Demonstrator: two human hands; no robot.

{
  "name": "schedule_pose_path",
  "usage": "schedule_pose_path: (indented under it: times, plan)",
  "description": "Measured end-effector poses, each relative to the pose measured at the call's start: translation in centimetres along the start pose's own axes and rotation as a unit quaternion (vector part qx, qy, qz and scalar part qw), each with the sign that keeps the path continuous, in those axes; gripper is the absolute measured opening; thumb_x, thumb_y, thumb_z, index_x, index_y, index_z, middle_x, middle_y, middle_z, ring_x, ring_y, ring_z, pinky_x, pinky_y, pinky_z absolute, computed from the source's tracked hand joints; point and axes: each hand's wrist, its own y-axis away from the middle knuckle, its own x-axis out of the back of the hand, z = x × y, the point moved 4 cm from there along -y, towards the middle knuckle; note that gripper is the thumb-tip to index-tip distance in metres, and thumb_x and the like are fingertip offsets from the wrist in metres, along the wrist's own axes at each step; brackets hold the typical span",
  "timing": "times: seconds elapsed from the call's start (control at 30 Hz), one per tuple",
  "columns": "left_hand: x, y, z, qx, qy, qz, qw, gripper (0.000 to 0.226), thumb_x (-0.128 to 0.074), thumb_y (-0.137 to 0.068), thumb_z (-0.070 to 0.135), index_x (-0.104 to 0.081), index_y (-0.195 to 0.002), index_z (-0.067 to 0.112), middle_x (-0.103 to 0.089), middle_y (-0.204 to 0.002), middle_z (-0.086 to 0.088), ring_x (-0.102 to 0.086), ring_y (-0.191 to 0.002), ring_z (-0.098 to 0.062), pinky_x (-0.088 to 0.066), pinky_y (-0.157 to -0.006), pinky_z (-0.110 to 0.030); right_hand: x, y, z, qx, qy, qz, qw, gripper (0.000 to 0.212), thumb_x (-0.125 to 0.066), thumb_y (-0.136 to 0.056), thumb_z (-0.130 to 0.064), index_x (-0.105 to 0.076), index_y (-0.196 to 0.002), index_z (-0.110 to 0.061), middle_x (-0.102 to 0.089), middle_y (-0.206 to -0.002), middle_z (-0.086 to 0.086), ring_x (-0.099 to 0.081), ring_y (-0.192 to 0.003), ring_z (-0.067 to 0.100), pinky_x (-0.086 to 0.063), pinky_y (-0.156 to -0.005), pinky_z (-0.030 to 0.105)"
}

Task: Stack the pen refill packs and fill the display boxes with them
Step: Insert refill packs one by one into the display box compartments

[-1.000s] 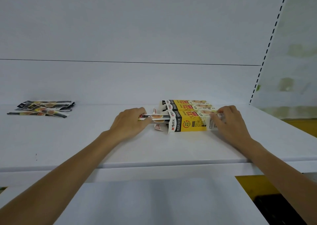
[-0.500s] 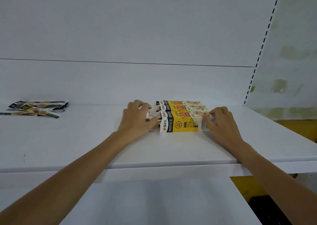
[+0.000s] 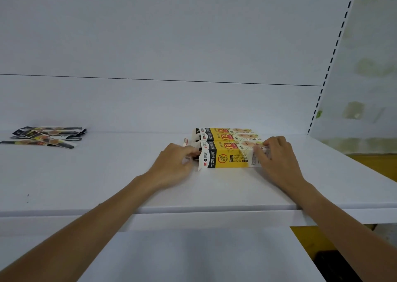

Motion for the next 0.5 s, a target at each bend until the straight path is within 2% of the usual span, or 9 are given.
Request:
schedule_pose_path:
  times: [0.07, 0.1, 0.17, 0.23, 0.3, 0.4, 0.43, 0.5]
  plan:
    - [-0.2, -0.2, 0.6, -0.013, -0.012, -0.033, 0.999, 0.050, -0.046, -0.074, 0.027, -0.057, -0.122, 0.029, -0.056, -0.114, 0.010, -0.036, -0.123, -0.009, -0.031, -0.097, -0.027, -0.1, -0.1, 0.0, -0.003, -0.002, -0.002, 1.000, 0.031, -0.052, -0.091, -0.031, -0.052, -0.104, -0.002, -0.048, -0.109, 0.012, -0.043, -0.097, 0.027, -0.038, -0.076, 0.033]
    - [-0.2, -0.2, 0.6, -0.011, -0.016, -0.043, 0.999, 0.056, -0.043, -0.069, 0.031, -0.055, -0.124, 0.031, -0.054, -0.113, 0.012, -0.033, -0.122, -0.007, -0.030, -0.097, -0.027, -0.1, -0.1, 0.1, -0.005, -0.001, -0.003, 1.000, 0.031, -0.052, -0.091, -0.031, -0.052, -0.104, -0.003, -0.048, -0.109, 0.012, -0.043, -0.097, 0.026, -0.038, -0.076, 0.033]
    - [0.0, -0.1, 0.3, -0.005, -0.043, -0.036, 0.998, 0.051, -0.046, -0.074, 0.030, -0.053, -0.124, 0.033, -0.056, -0.109, 0.013, -0.040, -0.116, -0.010, -0.033, -0.091, -0.029, -0.2, -0.1, 0.1, -0.004, 0.000, -0.004, 1.000, 0.031, -0.052, -0.091, -0.032, -0.052, -0.103, -0.004, -0.048, -0.109, 0.011, -0.043, -0.096, 0.026, -0.037, -0.077, 0.032]
    - [0.3, 0.1, -0.3, 0.020, -0.092, -0.013, 0.995, 0.041, -0.050, -0.084, 0.025, -0.052, -0.125, 0.028, -0.057, -0.118, 0.006, -0.046, -0.115, -0.020, -0.036, -0.090, -0.034, -0.2, -0.1, 0.2, -0.004, -0.003, -0.002, 1.000, 0.030, -0.052, -0.090, -0.032, -0.053, -0.103, -0.004, -0.048, -0.109, 0.011, -0.043, -0.095, 0.026, -0.037, -0.077, 0.032]
    - [0.3, 0.5, -0.7, 0.034, -0.118, -0.011, 0.992, 0.043, -0.048, -0.081, 0.032, -0.054, -0.123, 0.027, -0.056, -0.122, 0.006, -0.045, -0.116, -0.023, -0.035, -0.091, -0.033, -0.2, -0.1, 0.2, -0.007, -0.007, -0.003, 1.000, 0.030, -0.052, -0.090, -0.032, -0.053, -0.102, -0.004, -0.047, -0.108, 0.011, -0.043, -0.096, 0.026, -0.038, -0.076, 0.032]
    - [0.1, 0.6, 0.1, -0.005, -0.084, -0.016, 0.996, 0.048, -0.040, -0.065, 0.034, -0.062, -0.107, 0.031, -0.061, -0.099, 0.010, -0.050, -0.107, -0.018, -0.034, -0.074, -0.025, -0.1, -0.1, 0.2, -0.008, -0.015, -0.006, 1.000, 0.030, -0.052, -0.090, -0.031, -0.052, -0.103, -0.004, -0.047, -0.109, 0.010, -0.043, -0.097, 0.025, -0.037, -0.078, 0.030]
    - [-0.1, 0.6, 0.3, -0.010, -0.069, -0.029, 0.997, 0.048, -0.039, -0.063, 0.033, -0.062, -0.106, 0.031, -0.059, -0.099, 0.010, -0.048, -0.109, -0.015, -0.034, -0.074, -0.024, -0.1, -0.1, 0.2, -0.010, -0.019, -0.008, 1.000, 0.030, -0.052, -0.090, -0.032, -0.052, -0.103, -0.005, -0.047, -0.109, 0.010, -0.043, -0.098, 0.025, -0.036, -0.079, 0.029]
    - [-0.5, 0.6, 0.8, -0.010, -0.053, -0.066, 0.996, 0.053, -0.039, -0.064, 0.035, -0.060, -0.112, 0.031, -0.056, -0.112, 0.008, -0.035, -0.120, -0.011, -0.033, -0.086, -0.025, 0.0, -0.1, 0.2, -0.018, -0.027, -0.015, 0.999, 0.033, -0.051, -0.090, -0.036, -0.052, -0.105, -0.006, -0.046, -0.111, 0.008, -0.043, -0.102, 0.025, -0.037, -0.081, 0.029]
